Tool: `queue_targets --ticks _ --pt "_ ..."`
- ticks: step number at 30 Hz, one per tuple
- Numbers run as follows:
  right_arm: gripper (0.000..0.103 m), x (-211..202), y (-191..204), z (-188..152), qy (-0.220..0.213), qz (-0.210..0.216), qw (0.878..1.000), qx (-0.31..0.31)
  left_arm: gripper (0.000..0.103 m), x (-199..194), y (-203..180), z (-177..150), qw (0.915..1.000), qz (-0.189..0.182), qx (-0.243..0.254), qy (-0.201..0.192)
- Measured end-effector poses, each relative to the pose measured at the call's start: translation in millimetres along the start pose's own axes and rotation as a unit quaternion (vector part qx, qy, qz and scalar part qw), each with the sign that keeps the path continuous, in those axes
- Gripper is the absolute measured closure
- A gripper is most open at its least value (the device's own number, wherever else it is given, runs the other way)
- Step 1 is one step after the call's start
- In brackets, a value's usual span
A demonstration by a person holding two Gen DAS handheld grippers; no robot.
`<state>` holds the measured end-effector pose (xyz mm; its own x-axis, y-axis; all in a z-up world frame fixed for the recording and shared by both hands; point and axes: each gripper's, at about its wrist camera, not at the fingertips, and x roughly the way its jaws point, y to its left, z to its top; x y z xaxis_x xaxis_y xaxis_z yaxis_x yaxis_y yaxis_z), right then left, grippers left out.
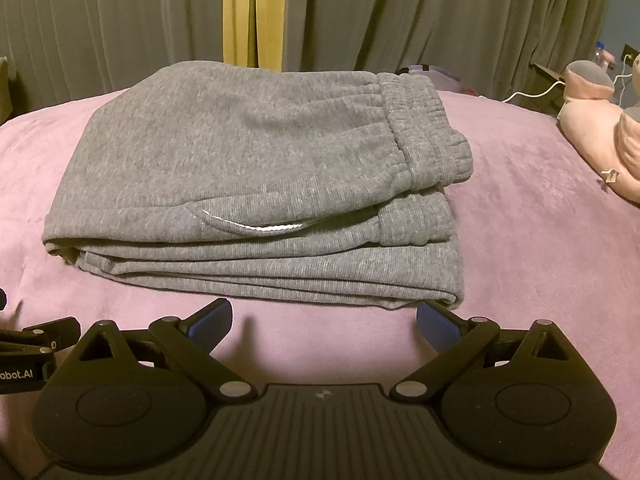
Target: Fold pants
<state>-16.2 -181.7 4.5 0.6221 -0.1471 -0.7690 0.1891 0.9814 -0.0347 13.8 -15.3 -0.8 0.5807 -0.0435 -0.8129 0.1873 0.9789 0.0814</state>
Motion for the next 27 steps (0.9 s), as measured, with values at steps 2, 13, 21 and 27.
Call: queue_targets --ticks 2,13,21,27 --pt "0.004 -0.1 -0.2 0.2 0.0 0.001 1.0 0.0 0.001 0.0 -0.1 -0.1 1.0 0.0 0.0 0.0" --pt "0.004 1.2 -0.4 1.2 0.001 0.0 1.0 0.0 0.001 0.6 0.7 0.3 1.0 0.0 0.0 0.001" --pt "0.004 1.6 0.6 0.0 0.001 0.0 1.0 -0.003 0.001 0.6 0.4 0.2 1.0 -0.001 -0.001 0.001" --pt "0.004 1.9 1.3 -0.7 0.001 0.001 1.0 -0.003 0.001 1.0 0.7 -0.1 1.0 -0.001 -0.001 0.002"
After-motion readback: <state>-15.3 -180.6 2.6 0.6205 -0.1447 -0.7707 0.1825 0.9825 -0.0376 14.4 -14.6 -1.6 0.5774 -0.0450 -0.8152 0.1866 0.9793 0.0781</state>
